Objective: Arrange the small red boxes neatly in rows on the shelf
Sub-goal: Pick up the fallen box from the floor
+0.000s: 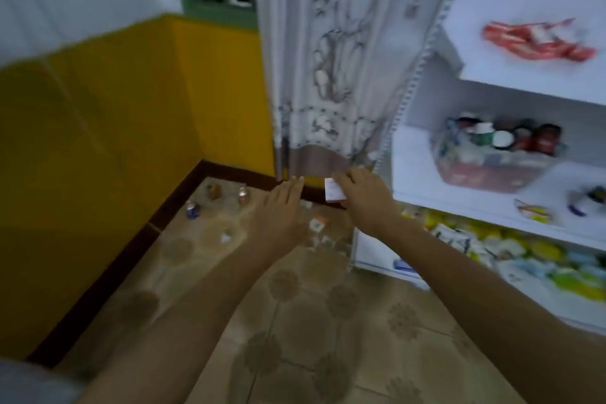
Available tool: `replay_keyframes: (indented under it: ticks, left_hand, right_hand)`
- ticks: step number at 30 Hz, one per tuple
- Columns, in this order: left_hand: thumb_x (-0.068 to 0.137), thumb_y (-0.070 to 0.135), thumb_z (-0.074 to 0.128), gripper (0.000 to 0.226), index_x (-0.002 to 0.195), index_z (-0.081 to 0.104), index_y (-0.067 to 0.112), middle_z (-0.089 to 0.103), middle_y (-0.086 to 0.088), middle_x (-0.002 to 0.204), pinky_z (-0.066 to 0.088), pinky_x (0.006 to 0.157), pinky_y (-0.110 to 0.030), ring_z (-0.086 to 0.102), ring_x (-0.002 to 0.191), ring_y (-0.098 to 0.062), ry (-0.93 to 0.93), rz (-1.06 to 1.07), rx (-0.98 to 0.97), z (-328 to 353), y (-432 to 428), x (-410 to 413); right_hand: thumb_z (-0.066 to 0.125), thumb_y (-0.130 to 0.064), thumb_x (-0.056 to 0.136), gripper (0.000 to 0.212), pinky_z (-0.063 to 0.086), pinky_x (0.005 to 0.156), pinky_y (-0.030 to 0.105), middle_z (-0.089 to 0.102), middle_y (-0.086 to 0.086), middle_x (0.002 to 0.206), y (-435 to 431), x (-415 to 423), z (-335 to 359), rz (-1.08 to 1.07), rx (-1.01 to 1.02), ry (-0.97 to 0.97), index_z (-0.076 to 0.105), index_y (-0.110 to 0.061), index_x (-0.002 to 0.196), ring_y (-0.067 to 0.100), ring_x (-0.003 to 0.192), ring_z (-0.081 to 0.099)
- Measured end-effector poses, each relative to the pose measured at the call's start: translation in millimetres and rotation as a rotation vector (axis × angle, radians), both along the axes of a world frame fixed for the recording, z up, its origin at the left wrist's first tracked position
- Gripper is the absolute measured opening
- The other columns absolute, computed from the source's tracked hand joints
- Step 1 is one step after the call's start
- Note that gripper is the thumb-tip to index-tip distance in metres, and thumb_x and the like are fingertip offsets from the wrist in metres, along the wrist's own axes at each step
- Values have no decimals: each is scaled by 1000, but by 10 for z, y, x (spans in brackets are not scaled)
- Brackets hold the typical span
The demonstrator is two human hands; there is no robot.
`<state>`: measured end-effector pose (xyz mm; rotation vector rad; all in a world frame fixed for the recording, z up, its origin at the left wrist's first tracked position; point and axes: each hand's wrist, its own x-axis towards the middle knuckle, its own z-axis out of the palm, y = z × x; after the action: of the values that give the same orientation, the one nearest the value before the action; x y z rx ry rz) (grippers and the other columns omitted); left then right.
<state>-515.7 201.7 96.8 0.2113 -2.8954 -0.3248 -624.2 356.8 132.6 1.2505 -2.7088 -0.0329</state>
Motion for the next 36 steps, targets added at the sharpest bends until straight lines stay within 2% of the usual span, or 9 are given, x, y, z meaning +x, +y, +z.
replay_keyframes:
  ticks: [4,7,10,14,18,24,27,32,36]
  left_hand:
    - [91,42,50,78,149,5,15,11,-4,157,18,112,-37,12,143,-19,21,-167,-42,-78,963,-614]
    - [91,46,47,78,149,5,16,8,-3,157,13,113,-40,10,143,-20,28,-339,-97,-53,1673,-960]
    - [92,46,45,76,149,5,14,3,-5,158,12,114,-43,7,144,-22,63,-517,-128,-11,2242,-1258]
    - [88,39,54,77,148,15,11,13,-9,156,17,113,-44,14,143,-24,129,-714,-115,127,2884,-1707]
    - [75,34,68,81,141,31,5,38,-16,145,38,103,-44,38,131,-30,261,-909,-53,356,3581,-2398]
    - [85,41,50,72,143,31,3,34,-13,148,29,108,-38,35,133,-26,488,-1029,-23,998,4741,-3616]
    - [84,44,47,76,145,23,4,27,-12,152,31,109,-42,30,137,-26,494,-1035,-11,1287,5304,-4075]
    - [86,43,55,83,148,12,10,16,-9,155,22,114,-38,19,142,-24,457,-1070,-13,1522,6027,-4614]
    - [81,47,46,77,143,31,4,36,-15,146,36,104,-42,39,132,-30,418,-1129,20,1568,6326,-4998]
  right_hand:
    - [74,-14,68,51,44,73,39,58,14,101,1065,-227,40,-158,36,73,57,-9,115,34,87,55]
    - [66,-16,79,56,37,90,40,51,12,118,1834,-317,52,-268,94,55,44,-13,131,32,105,49]
    - [63,-14,80,61,31,95,40,46,12,125,2500,-419,116,-390,93,84,38,-14,136,34,113,44]
    - [60,-13,81,58,30,96,42,47,11,125,3188,-609,210,-543,82,87,39,-15,135,33,114,44]
    - [65,-11,74,56,32,91,40,52,8,114,3834,-964,419,-636,75,181,45,-16,127,32,104,49]
    - [66,-14,77,53,33,88,40,53,11,112,4943,-1878,997,-776,-29,395,47,-13,127,34,102,50]
    - [66,-14,78,51,35,86,40,54,11,111,5345,-2197,1187,-821,-58,437,48,-13,126,33,102,50]
    - [71,-12,74,56,37,83,39,55,11,110,5892,-2621,1360,-884,-170,497,49,-10,126,33,99,51]
    - [67,-13,78,54,37,84,39,54,11,113,6340,-3055,1394,-920,-216,484,47,-11,129,32,101,50]
